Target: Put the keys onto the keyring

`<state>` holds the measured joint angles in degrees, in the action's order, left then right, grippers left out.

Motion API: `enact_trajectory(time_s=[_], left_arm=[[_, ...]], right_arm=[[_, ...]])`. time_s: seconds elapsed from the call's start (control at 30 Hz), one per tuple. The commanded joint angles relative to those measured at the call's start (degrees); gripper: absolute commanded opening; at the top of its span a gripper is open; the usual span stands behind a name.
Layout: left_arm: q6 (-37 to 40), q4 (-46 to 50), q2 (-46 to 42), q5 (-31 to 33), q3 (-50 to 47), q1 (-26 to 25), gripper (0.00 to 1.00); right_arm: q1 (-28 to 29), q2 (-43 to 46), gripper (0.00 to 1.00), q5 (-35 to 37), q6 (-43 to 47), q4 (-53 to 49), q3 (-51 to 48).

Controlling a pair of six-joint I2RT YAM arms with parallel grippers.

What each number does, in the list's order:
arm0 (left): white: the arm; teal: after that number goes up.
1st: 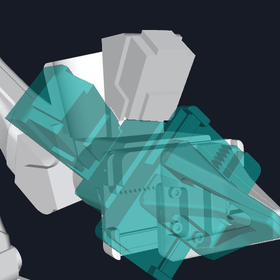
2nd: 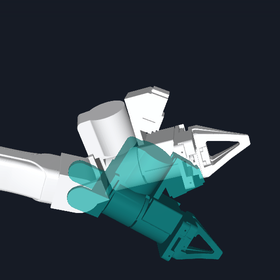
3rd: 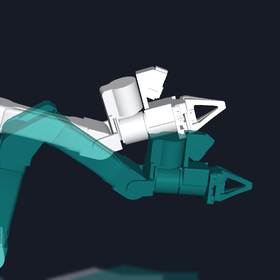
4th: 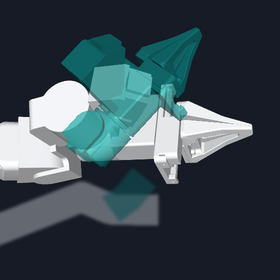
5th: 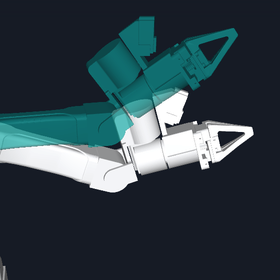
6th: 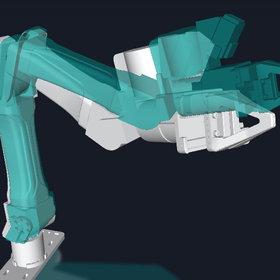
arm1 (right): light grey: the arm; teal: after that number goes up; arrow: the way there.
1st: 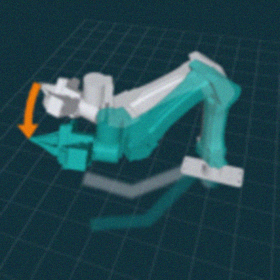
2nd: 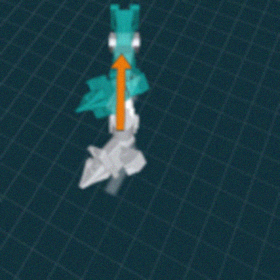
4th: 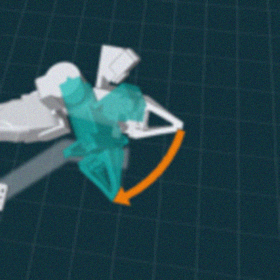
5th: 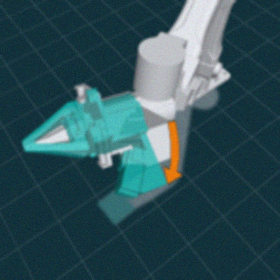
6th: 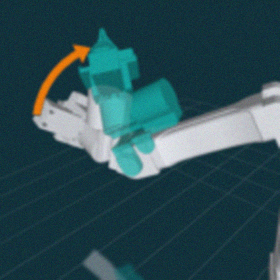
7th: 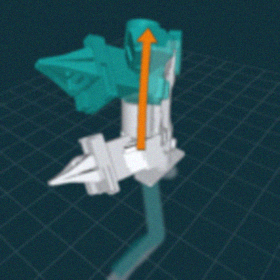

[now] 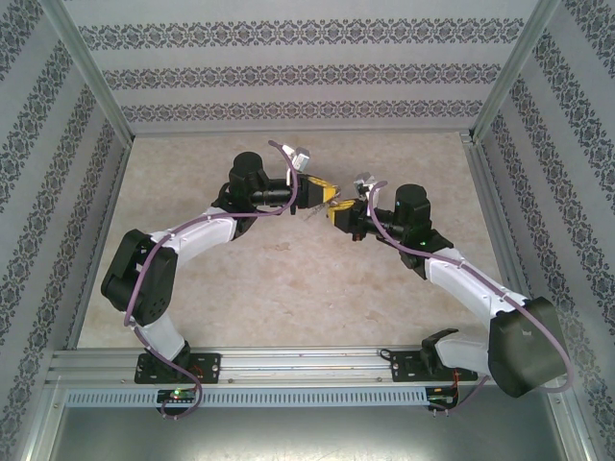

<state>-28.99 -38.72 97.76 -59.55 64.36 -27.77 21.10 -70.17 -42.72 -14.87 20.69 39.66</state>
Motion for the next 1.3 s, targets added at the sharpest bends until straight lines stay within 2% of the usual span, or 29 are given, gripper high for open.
enact_trajectory(time_s=[0.0, 0.23, 0.57, 0.77, 1.0, 1.27], left_arm=[[-0.4, -5.3, -2.6, 0.6, -0.2, -0.5, 0.0], [-0.5, -6.0, -3.0, 1.0, -0.5, -0.5, 0.0], [-1.3, -7.2, -2.5, 1.2, -1.2, -0.6, 0.0], [-1.5, -7.7, -2.5, 1.3, -1.5, -0.5, 0.0], [-1.8, -8.0, -2.2, 1.5, -1.6, -0.5, 0.0], [-1.9, -8.3, -2.0, 1.5, -1.5, -0.5, 0.0]], right_arm=[[-1.3, 1.4, 0.33, 0.1, -0.5, 1.1, -0.7], [-6.4, 7.1, 0.42, -0.4, -4.6, 4.6, -4.7], [-8.4, 9.3, 0.42, 2.5, -9.8, 8.9, -5.2], [-8.9, 5.7, 0.42, 1.9, -18.5, 16.4, -2.6], [-8.9, -0.4, 0.42, -0.6, -30.1, 30.4, -1.7], [-6.7, -3.3, 0.4, -1.5, -32.1, 33.6, -0.8]])
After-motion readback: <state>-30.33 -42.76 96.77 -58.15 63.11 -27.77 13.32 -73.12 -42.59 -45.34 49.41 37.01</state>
